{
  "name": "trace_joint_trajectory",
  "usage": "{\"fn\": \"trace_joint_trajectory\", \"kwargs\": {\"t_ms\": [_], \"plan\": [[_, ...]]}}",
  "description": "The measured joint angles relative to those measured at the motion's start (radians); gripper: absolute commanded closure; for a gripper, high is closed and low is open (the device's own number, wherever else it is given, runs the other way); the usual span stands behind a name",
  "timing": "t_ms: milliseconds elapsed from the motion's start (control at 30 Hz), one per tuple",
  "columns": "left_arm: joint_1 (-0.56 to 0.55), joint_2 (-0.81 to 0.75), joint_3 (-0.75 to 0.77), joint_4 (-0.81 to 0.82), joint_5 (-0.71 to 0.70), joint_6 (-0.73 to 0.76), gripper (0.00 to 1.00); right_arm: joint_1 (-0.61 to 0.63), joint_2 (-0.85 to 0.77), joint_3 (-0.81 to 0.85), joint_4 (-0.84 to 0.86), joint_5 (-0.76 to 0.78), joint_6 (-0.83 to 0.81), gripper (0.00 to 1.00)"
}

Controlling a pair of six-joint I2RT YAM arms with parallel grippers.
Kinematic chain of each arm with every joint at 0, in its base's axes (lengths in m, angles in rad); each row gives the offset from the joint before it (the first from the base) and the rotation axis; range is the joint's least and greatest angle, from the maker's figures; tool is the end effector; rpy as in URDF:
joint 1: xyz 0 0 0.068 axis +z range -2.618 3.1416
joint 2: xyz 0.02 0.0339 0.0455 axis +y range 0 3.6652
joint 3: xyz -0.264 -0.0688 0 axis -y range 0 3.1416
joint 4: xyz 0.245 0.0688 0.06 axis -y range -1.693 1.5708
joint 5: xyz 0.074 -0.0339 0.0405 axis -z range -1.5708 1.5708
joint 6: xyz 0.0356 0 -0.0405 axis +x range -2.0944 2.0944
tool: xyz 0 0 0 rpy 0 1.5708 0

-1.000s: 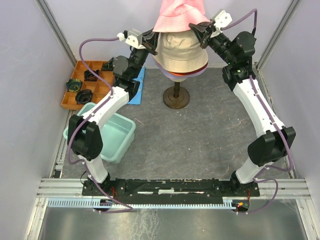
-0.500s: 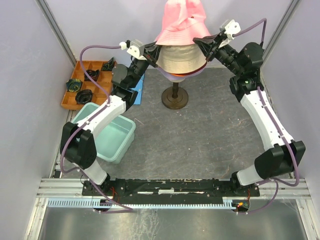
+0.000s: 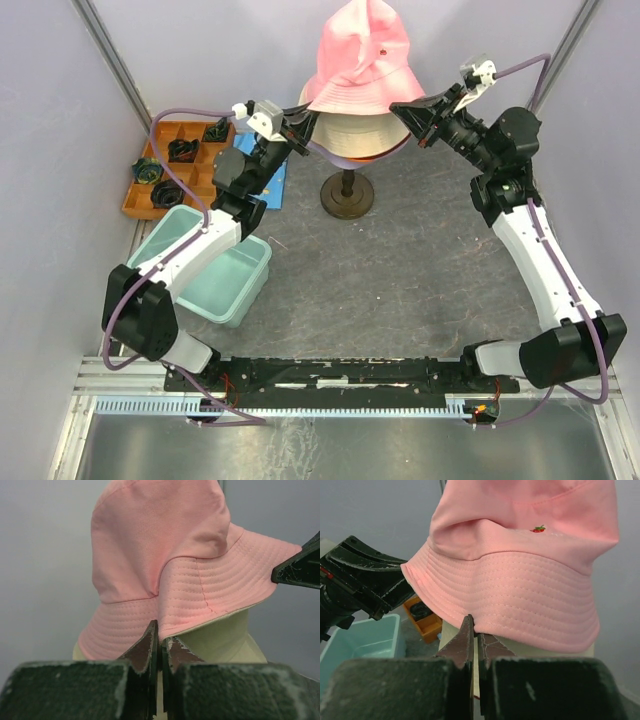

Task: Stack the hats
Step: Stack the hat on the hat.

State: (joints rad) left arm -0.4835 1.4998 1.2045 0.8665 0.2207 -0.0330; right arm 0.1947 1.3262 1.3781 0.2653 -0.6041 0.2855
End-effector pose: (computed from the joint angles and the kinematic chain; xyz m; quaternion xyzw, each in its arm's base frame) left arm 0.3015 -0.1671 0.4217 0.2006 0.4427 -0.2738 0.8299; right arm 0.2863 0.0771 0.4745 -0.2153 0.5704 0.3534 0.7096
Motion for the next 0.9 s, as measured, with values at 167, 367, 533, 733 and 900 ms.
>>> {"fn": "trace_joint_trajectory", "kwargs": {"t_ms": [167,367,533,733,900], "plan": [[0.0,-0.021,-0.028,-0.008,-0.017,0.024,0.97,-0.011,0.01,-0.016,0.016,0.0,0.146,1.0],[0.0,-0.021,-0.032,-0.032,-0.055,0.049,0.87,-0.018,0.075,-0.009,0.048,0.001,0.304,1.0],[0.028,-0.041,-0.055,-0.035,-0.116,0.052,0.7,-0.063,0.103,0.017,0.013,0.036,0.382,1.0],[0.134,-0.115,-0.091,0.013,-0.308,0.059,0.52,-0.163,0.103,0.017,0.005,0.178,0.402,1.0],[0.137,-0.169,-0.134,0.047,-0.394,0.059,0.47,-0.174,0.103,0.017,-0.005,0.218,0.413,1.0]]}}
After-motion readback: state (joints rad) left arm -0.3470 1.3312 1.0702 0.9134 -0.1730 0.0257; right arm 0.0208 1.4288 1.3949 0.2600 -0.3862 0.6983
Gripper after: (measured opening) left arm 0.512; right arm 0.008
